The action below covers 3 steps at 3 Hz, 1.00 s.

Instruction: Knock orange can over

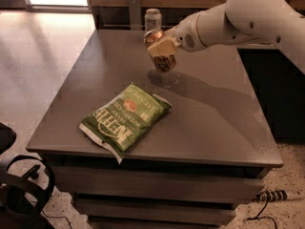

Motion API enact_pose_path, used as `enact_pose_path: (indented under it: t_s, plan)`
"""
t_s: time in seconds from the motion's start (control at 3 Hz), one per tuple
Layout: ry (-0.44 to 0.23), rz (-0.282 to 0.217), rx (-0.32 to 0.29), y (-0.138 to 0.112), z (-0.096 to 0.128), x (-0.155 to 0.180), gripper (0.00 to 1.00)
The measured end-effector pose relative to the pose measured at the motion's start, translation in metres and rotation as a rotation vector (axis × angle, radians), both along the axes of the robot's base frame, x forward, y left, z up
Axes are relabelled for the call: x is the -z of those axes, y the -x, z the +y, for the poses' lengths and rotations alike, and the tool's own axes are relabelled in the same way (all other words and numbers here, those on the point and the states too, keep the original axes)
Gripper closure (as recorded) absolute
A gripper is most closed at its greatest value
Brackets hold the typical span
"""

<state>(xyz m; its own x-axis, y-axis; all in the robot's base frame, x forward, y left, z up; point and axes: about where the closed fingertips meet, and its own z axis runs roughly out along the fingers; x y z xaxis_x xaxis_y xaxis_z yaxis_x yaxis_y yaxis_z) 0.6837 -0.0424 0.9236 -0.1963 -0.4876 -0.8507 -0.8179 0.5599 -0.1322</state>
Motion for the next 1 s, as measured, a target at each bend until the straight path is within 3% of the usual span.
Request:
enact_pose_path:
  t_s: [0.67,1.0]
  plan:
    - [0.231,0.134,0.069,0.003,-0.012,0.009,1.00]
    - [0.307,0.189,0.084,0.003,-0.018,0.026,1.00]
